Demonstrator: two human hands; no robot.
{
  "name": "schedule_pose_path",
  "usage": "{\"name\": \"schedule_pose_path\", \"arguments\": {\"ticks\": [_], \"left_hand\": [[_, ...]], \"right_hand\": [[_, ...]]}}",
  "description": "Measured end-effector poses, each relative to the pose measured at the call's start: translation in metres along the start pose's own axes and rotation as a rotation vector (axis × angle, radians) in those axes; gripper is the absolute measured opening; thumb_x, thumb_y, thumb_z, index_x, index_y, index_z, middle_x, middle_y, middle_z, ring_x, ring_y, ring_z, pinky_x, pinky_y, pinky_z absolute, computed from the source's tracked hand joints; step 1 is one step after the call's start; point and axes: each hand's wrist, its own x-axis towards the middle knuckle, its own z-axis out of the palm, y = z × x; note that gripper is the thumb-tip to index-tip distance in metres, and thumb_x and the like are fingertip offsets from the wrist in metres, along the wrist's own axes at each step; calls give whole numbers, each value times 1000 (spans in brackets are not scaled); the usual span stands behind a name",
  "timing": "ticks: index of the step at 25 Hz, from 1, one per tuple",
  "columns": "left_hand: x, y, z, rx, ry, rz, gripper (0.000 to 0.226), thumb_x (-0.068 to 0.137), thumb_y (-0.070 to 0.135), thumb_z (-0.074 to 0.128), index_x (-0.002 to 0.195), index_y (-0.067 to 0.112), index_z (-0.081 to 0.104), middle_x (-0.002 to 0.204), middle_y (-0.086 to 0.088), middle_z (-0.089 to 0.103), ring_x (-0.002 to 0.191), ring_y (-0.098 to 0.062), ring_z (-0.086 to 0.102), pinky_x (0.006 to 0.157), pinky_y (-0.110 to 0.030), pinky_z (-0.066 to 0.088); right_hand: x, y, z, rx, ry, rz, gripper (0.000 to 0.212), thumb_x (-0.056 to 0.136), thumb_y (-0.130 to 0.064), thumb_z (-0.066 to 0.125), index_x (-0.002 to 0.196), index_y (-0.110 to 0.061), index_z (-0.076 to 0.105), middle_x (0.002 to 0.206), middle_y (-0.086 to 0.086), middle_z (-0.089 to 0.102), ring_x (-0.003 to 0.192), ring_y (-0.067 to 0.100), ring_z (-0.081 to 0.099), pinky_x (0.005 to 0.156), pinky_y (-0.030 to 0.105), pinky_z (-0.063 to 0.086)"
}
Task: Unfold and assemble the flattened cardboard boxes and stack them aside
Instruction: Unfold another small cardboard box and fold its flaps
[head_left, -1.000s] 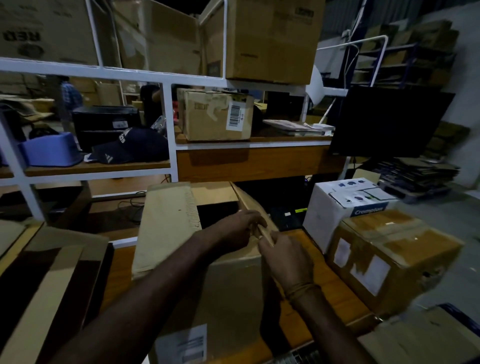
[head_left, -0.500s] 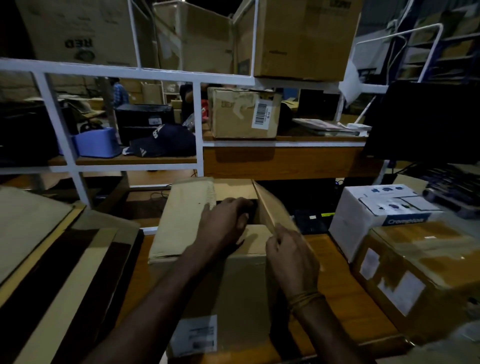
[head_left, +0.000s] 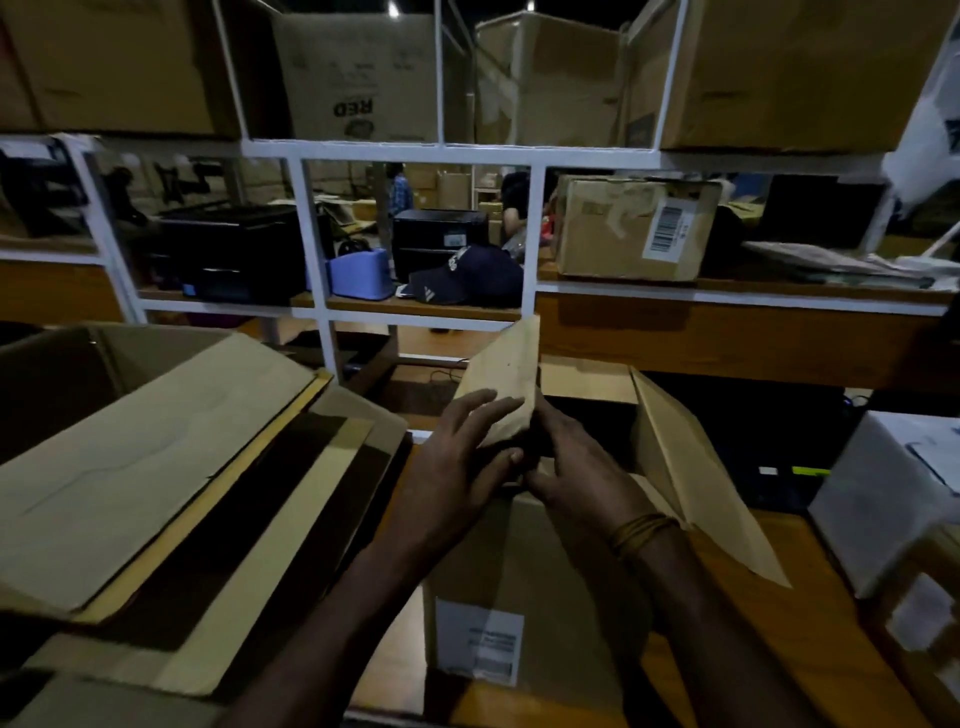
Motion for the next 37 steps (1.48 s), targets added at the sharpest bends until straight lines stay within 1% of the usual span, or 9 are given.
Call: {"name": "schedule_pose_path", "arguments": {"ticks": [6, 9, 14, 16, 18, 22, 29, 34, 37], "left_hand": [[-18, -16, -10, 312, 299, 57, 60, 88, 25, 50, 148, 17, 42, 162, -7, 20, 145, -27, 31, 87, -38, 58], [-26, -32, -13, 606, 339, -94, 70, 82, 19, 65, 148, 21, 42, 163, -14, 13, 150, -38, 8, 113, -62, 27], [-31, -53, -17, 754, 235, -253, 49, 89, 20, 63, 137, 26, 55, 153, -10, 41, 147, -33, 24, 119, -55, 3], [-32, -49, -14, 546, 129, -378, 45, 95, 20, 59, 138, 28, 53, 134, -5, 61, 132, -26, 50, 117, -48, 22], [-35, -45, -11, 314, 123, -495, 39, 101, 28, 46, 140, 33, 49, 120, 0, 68, 106, -20, 63, 87, -33, 46], [-37, -43, -11, 85, 162, -539, 33, 103, 37, 37, 132, 36, 52, 102, 5, 68, 84, -7, 62, 65, -27, 48], [-13, -47, -25, 46, -144, -495, 38, 97, 46, 50, 135, 42, 50, 123, 9, 64, 102, -2, 59, 81, -30, 54], [11, -40, -36, 75, -420, -295, 47, 96, 40, 56, 142, 35, 46, 155, 9, 34, 128, -9, 44, 92, -27, 41], [22, -43, -36, 37, -524, -275, 56, 94, 39, 60, 146, 38, 39, 161, 6, 21, 135, -16, 42, 101, -34, 43]], "right_hand": [[26, -31, 22, -30, -57, -263, 107, 87, -25, 71, 146, -60, -11, 164, -10, -15, 140, 30, 37, 95, 47, 53], [37, -45, 27, -87, -222, -323, 88, 96, -25, 59, 147, -61, -2, 163, -11, -16, 143, 27, 30, 94, 36, 50], [50, -47, 38, -76, -375, -294, 57, 101, -26, 45, 148, -53, 27, 165, -7, -3, 150, 24, 13, 119, 43, 25], [51, -44, 41, -61, -412, -268, 52, 102, -27, 43, 146, -51, 32, 165, -7, 5, 150, 22, 13, 120, 42, 22], [49, -44, 40, -33, -407, -259, 47, 102, -26, 44, 142, -49, 38, 164, -8, 10, 149, 20, 17, 116, 39, 23], [43, -49, 34, 22, -373, -277, 39, 100, -21, 47, 135, -39, 48, 157, -8, 27, 140, 13, 30, 108, 29, 28], [53, -26, 34, -60, -380, 113, 62, 96, -57, 47, 151, -45, 20, 152, 7, 41, 132, 26, 46, 106, 41, 41], [56, -15, 23, -294, -474, 368, 71, 93, -72, 36, 152, -34, 30, 158, 7, 32, 142, 29, 33, 111, 43, 30], [51, -16, 19, -260, -443, 400, 62, 94, -68, 37, 142, -30, 49, 147, 5, 48, 131, 26, 46, 104, 41, 38]]}}
